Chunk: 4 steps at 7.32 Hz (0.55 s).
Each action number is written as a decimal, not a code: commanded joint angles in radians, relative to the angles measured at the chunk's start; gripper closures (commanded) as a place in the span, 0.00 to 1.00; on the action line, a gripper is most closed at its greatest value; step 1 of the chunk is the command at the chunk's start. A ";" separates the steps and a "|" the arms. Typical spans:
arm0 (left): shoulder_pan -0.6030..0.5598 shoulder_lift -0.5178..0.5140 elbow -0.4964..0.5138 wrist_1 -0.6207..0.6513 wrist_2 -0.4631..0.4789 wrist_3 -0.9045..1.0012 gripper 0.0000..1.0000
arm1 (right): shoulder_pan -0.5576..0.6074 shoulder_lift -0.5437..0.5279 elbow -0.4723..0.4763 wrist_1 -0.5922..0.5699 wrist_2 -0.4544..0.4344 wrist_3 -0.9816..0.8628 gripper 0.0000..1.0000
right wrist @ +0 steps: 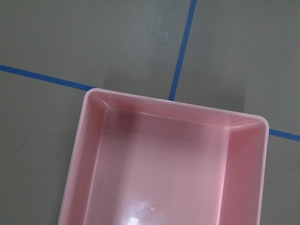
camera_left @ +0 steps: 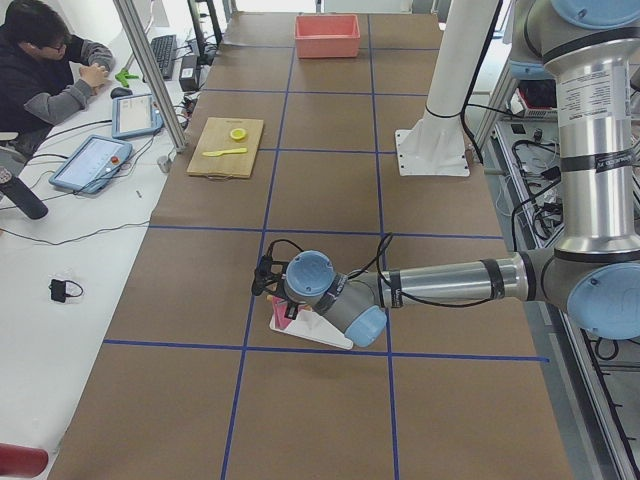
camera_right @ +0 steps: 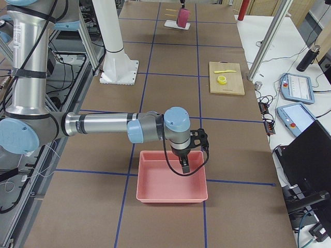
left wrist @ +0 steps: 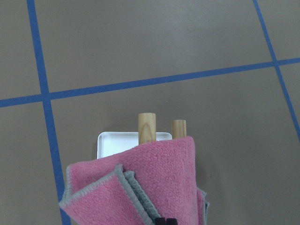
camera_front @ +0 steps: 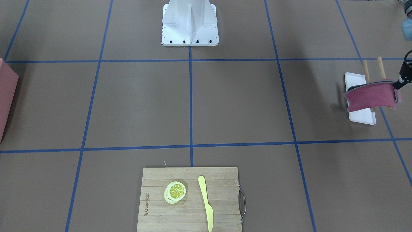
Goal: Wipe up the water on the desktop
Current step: 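Move the pink cloth toward the board with the left gripper while the right arm approaches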
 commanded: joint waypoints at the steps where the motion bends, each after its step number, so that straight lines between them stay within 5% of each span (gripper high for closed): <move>1: -0.057 -0.091 -0.012 0.122 -0.004 -0.005 1.00 | 0.001 0.000 0.001 0.000 0.000 0.002 0.00; 4: -0.059 -0.239 -0.088 0.202 -0.007 -0.360 1.00 | 0.000 0.002 0.029 0.026 0.015 0.011 0.00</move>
